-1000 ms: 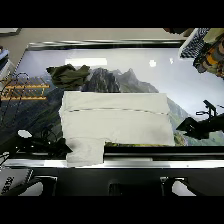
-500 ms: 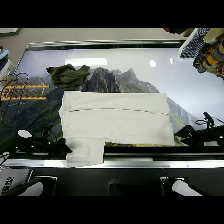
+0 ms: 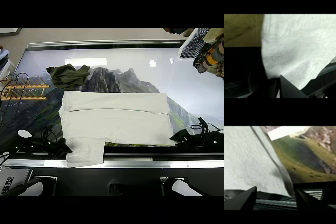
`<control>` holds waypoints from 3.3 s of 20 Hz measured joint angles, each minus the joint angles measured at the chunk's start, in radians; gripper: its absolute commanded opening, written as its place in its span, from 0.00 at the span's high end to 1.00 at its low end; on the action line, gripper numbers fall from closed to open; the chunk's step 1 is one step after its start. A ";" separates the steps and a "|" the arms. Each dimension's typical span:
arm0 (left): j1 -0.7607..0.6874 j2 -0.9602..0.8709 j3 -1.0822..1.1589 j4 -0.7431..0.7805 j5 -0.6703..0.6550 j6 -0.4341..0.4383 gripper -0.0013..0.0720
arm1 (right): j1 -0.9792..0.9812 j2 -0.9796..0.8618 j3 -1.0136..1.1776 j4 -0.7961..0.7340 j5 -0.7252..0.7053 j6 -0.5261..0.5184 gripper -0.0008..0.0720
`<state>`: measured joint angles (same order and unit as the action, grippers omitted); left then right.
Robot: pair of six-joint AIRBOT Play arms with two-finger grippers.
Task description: Fold the clothes and pants, and hang the long-sleeved shirts on hangers.
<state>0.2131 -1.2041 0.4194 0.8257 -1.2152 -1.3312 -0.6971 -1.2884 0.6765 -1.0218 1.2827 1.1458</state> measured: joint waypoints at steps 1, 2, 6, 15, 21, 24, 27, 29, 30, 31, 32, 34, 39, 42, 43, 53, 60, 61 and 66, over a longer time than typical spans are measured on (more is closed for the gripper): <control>0.000 0.000 0.000 0.000 0.000 0.000 0.95 | 0.000 0.000 -0.008 0.007 0.000 -0.002 0.29; 0.000 0.000 0.000 0.000 0.000 -0.001 0.95 | 0.000 0.000 -0.016 0.017 0.001 -0.002 0.35; 0.000 0.000 0.000 0.000 0.000 -0.003 0.95 | 0.000 0.000 -0.055 0.039 -0.009 -0.019 0.74; 0.000 0.080 0.080 0.003 -0.082 -0.067 0.95 | 0.000 0.055 -0.069 0.074 0.026 -0.018 0.93; 0.000 0.357 0.098 0.069 -0.169 -0.287 0.95 | 0.000 0.277 -0.069 0.002 0.158 0.089 0.93; 0.000 0.508 0.100 0.093 -0.214 -0.361 0.95 | 0.027 0.416 -0.069 -0.021 0.214 0.141 0.93; -0.001 0.583 0.105 0.084 -0.222 -0.394 0.95 | 0.119 0.512 -0.067 -0.053 0.231 0.169 0.93; -0.002 0.576 0.122 0.060 -0.200 -0.378 0.95 | 0.181 0.532 -0.053 -0.083 0.196 0.192 0.93; -0.002 0.554 0.138 0.042 -0.180 -0.365 0.95 | 0.204 0.529 -0.039 -0.092 0.165 0.202 0.93; -0.002 0.524 0.157 0.027 -0.161 -0.348 0.95 | 0.221 0.517 -0.019 -0.099 0.130 0.214 0.93; -0.002 0.481 0.182 0.008 -0.142 -0.327 0.95 | 0.233 0.498 0.003 -0.100 0.095 0.222 0.93; -0.002 0.377 0.241 -0.024 -0.111 -0.286 0.95 | 0.248 0.434 0.056 -0.076 0.035 0.227 0.93; -0.026 0.063 0.453 -0.082 -0.069 -0.201 0.95 | 0.262 0.216 0.185 0.049 -0.069 0.190 0.93; -0.060 -0.116 0.618 -0.094 -0.058 -0.182 0.95 | 0.266 0.103 0.244 0.113 -0.123 0.171 0.93; -0.071 -0.167 0.671 -0.098 -0.056 -0.177 0.95 | 0.273 0.069 0.261 0.130 -0.145 0.163 0.93; -0.107 -0.530 1.065 -0.104 -0.044 -0.227 0.95 | 0.367 -0.172 0.420 0.167 -0.368 0.244 0.93; -0.101 -0.581 1.123 -0.120 0.051 -0.262 0.95 | 0.372 -0.209 0.462 0.167 -0.445 0.293 0.93; -0.100 -0.584 1.125 -0.121 0.065 -0.264 0.95 | 0.372 -0.210 0.463 0.167 -0.457 0.296 0.93; -0.099 -0.602 1.129 -0.129 0.133 -0.274 0.95 | 0.373 -0.236 0.466 0.184 -0.502 0.300 0.93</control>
<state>0.1139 -1.8061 1.5482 0.6964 -1.0824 -1.6054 -0.3244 -1.5242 1.1427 -0.8375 0.7803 1.4460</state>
